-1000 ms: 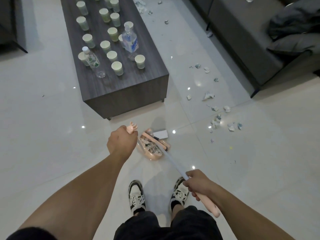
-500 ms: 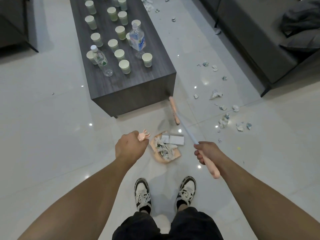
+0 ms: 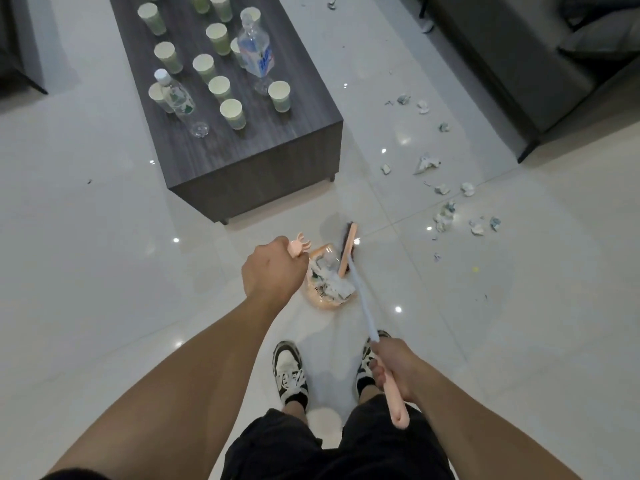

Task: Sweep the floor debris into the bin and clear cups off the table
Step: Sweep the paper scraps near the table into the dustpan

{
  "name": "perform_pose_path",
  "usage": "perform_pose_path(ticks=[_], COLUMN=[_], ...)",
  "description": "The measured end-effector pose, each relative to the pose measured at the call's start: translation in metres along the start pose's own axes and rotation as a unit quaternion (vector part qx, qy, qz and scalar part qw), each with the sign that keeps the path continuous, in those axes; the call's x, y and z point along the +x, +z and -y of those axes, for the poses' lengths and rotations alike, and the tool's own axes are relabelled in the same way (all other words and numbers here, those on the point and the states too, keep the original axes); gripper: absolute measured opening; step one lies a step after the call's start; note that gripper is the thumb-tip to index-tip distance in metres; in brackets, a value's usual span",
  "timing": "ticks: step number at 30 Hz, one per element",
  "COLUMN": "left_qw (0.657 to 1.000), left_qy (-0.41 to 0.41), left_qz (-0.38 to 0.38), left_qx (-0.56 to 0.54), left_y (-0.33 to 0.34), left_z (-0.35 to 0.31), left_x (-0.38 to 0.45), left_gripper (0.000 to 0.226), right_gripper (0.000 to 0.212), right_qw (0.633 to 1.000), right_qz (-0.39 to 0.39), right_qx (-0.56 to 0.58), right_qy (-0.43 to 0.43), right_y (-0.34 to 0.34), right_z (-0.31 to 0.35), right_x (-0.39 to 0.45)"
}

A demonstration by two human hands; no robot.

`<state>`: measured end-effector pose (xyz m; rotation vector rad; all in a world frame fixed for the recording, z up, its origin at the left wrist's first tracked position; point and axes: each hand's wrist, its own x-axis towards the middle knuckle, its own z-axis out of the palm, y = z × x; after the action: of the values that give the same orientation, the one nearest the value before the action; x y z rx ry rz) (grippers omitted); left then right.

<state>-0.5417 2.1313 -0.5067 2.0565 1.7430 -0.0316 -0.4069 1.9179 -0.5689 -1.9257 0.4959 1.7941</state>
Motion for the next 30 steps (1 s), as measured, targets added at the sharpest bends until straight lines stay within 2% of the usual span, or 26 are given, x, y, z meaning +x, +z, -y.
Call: perform_pose_path(ticks=[7,14,21,27,30], left_qw=[1.000,0.994,0.971,0.958,0.953], left_qy=[0.007,0.104,0.224,0.269,0.281], left_qz=[0.006,0.028,0.046,0.055,0.057], left_qx=[-0.009,0.016,0.068,0.080,0.098], left_y=[-0.010,-0.024,-0.025,0.000,0.020], left_z=[0.009,-0.020,-0.092,-0.162,-0.193], left_x=[0.002,0.008,0.017,0.023,0.027], left_gripper=[0.028,0.027,0.027,0.025,0.027], right_gripper=[0.011,0.012,0.016,0.013,0.012], right_qw=[0.996,0.989,0.967,0.947,0.951], right_qz=[0.033,-0.003,-0.115,-0.210,-0.237], right_qx=[0.084,0.135,0.192,0.214,0.188], right_qy=[-0.005,-0.066,-0.125,-0.114,-0.069], right_y=[0.004,-0.012,-0.066,-0.147,-0.190], right_z=[0.009,-0.001,-0.006,0.004,0.019], right_x=[-0.027,-0.061,-0.085,-0.066,-0.051])
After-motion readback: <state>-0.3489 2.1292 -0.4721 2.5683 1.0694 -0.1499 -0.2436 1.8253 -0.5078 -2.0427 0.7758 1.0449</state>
